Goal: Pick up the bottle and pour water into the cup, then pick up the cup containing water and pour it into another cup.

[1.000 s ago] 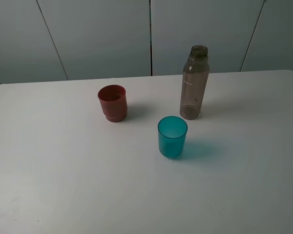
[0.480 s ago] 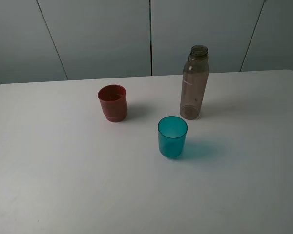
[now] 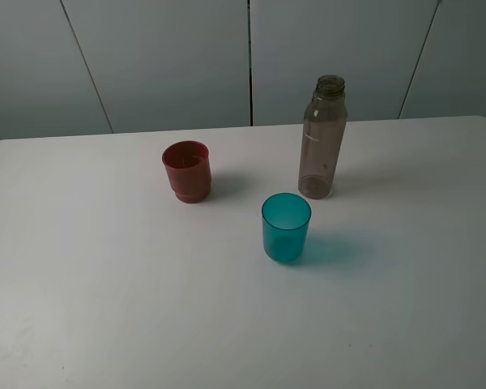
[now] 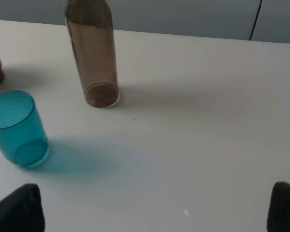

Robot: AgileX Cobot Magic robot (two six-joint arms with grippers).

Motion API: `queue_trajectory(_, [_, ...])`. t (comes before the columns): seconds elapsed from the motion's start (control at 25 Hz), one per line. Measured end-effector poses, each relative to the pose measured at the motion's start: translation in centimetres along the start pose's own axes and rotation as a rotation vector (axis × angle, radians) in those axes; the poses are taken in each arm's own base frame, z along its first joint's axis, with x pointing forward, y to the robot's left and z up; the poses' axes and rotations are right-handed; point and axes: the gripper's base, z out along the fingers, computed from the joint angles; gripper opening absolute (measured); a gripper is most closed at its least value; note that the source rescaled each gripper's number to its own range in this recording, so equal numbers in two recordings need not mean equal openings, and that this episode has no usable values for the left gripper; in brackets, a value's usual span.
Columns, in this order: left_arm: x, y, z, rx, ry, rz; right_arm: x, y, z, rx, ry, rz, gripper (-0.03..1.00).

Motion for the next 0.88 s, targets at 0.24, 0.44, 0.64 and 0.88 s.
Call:
queue_trajectory(0.24, [0.00, 0.00, 0.00, 0.000, 0.000, 0.002, 0.01, 0.00, -0.01, 0.004, -0.001, 0.002, 1.00])
queue_trajectory(0.44, [0.00, 0.00, 0.00, 0.000, 0.000, 0.002, 0.01, 0.00, -0.01, 0.004, -0.001, 0.002, 1.00])
queue_trajectory(0.64, [0.00, 0.00, 0.00, 0.000, 0.000, 0.002, 0.01, 0.00, -0.01, 0.004, -0.001, 0.002, 1.00])
queue_trajectory(0.88, [0.00, 0.00, 0.00, 0.000, 0.000, 0.002, 0.01, 0.02, -0.01, 0.022, -0.001, 0.012, 1.00])
